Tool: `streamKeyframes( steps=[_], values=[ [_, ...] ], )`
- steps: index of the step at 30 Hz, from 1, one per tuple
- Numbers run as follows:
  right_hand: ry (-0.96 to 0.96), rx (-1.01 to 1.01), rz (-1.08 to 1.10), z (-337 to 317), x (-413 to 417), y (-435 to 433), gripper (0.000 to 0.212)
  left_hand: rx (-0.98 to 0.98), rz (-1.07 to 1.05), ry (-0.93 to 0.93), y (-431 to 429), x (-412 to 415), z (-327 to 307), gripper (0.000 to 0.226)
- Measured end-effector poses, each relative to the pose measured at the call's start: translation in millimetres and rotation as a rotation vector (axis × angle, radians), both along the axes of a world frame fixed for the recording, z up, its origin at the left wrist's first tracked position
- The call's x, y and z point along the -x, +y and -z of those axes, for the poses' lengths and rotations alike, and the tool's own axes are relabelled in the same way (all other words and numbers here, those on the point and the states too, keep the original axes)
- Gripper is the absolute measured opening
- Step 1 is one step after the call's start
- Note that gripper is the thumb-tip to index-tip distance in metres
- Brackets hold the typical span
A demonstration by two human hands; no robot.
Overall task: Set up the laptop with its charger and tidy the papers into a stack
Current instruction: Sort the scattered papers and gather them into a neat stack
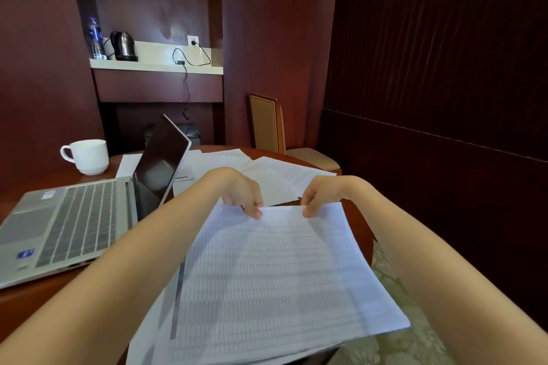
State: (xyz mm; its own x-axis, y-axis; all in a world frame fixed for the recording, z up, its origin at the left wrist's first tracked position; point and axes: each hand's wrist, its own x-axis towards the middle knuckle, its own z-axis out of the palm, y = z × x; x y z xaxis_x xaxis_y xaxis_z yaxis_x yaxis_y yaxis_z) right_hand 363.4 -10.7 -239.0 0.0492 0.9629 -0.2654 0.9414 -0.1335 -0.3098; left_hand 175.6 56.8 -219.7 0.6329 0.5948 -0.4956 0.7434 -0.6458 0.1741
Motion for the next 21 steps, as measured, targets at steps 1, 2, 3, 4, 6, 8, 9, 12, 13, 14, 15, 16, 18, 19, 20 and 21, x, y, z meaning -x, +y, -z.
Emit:
streamKeyframes(
  steps=[1, 2, 3, 4, 6, 8, 9, 12, 13, 14, 15, 16, 18, 19, 20, 21],
  values=[
    [-0.012, -0.004, 0.0, 2.2, -1.5, 0.4, 0.013, 0.033, -0.022, 0.025, 0.9, 3.6, 2.9, 0.036],
    [-0.019, -0.008, 0.007, 4.6, -2.8, 1.2, 0.01, 0.061, -0.038, 0.052, 2.4, 6.9, 5.7, 0.037],
    [-0.017, -0.013, 0.019, 6.5, -3.8, 1.5, 0.007, 0.093, -0.052, 0.075, 4.0, 10.0, 8.4, 0.037],
    [-0.003, -0.02, 0.035, 8.5, -4.6, 2.1, 0.006, 0.123, -0.064, 0.09, 5.9, 12.3, 11.1, 0.037],
    [0.024, -0.039, 0.069, 11.6, -4.6, 2.4, 0.011, 0.147, -0.083, 0.092, 9.5, 16.4, 16.4, 0.035],
    [0.033, -0.043, 0.09, 14.2, -4.8, 3.6, 0.016, 0.137, -0.086, 0.098, 11.4, 18.3, 20.7, 0.03],
    [0.028, -0.035, 0.089, 14.7, -4.1, 3.6, 0.019, 0.138, -0.086, 0.101, 12.3, 18.4, 22.8, 0.026],
    [0.024, -0.024, 0.093, 17.3, -4.5, 5.9, 0.02, 0.145, -0.084, 0.097, 13.0, 17.2, 25.9, 0.021],
    [0.025, -0.025, 0.096, 18.2, -5.1, 6.4, 0.02, 0.143, -0.091, 0.087, 12.7, 16.9, 25.7, 0.025],
    [0.026, -0.03, 0.099, 19.2, -5.6, 6.8, 0.02, 0.141, -0.101, 0.073, 12.2, 16.8, 25.5, 0.03],
    [0.029, -0.032, 0.102, 19.9, -6.2, 7.0, 0.02, 0.14, -0.113, 0.058, 11.8, 16.6, 25.3, 0.033],
    [0.032, -0.031, 0.104, 20.8, -7.1, 7.6, 0.02, 0.14, -0.123, 0.044, 11.5, 16.7, 25.2, 0.036],
    [0.039, -0.02, 0.111, 22.5, -8.2, 8.6, 0.021, 0.143, -0.13, 0.029, 11.5, 17.8, 25.2, 0.038],
    [0.04, -0.015, 0.114, 23.0, -8.1, 8.8, 0.021, 0.152, -0.129, 0.03, 11.9, 18.3, 25.4, 0.039],
    [0.04, -0.009, 0.117, 23.9, -7.5, 9.2, 0.021, 0.16, -0.127, 0.031, 12.7, 18.5, 25.9, 0.039],
    [0.036, -0.004, 0.12, 24.5, -6.2, 9.4, 0.021, 0.158, -0.122, 0.032, 13.7, 18.6, 26.8, 0.038]
  ],
)
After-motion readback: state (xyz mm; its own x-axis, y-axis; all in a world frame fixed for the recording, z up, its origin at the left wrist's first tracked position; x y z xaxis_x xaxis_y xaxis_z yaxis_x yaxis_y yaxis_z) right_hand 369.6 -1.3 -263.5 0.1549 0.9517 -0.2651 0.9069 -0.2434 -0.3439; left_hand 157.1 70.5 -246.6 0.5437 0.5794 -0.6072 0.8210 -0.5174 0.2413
